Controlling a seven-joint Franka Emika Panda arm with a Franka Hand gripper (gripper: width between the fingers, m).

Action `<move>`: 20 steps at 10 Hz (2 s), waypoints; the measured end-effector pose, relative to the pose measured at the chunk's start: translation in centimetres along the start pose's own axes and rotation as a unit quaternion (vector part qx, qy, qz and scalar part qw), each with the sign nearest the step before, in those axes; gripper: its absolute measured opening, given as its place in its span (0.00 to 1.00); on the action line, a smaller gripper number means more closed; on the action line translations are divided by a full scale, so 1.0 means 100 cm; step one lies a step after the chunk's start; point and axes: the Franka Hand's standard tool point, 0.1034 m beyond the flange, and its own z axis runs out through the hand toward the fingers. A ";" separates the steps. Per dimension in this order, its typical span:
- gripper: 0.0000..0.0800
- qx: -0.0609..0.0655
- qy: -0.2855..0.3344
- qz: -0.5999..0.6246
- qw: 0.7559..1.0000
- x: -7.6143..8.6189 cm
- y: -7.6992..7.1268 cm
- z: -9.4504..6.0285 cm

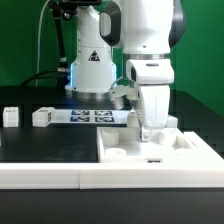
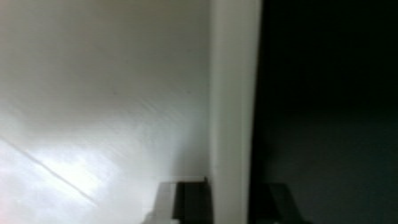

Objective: Assemble one leg

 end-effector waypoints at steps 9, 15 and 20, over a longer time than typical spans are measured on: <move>0.79 0.000 0.000 0.007 1.000 -0.002 0.000 0.000; 0.81 -0.021 -0.004 0.055 0.998 0.007 -0.008 -0.036; 0.81 -0.026 -0.003 0.128 0.991 0.008 -0.012 -0.046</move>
Offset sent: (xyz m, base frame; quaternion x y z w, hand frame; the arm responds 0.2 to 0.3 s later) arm 0.0000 0.0000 0.0000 0.0000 0.0000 0.0000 1.0000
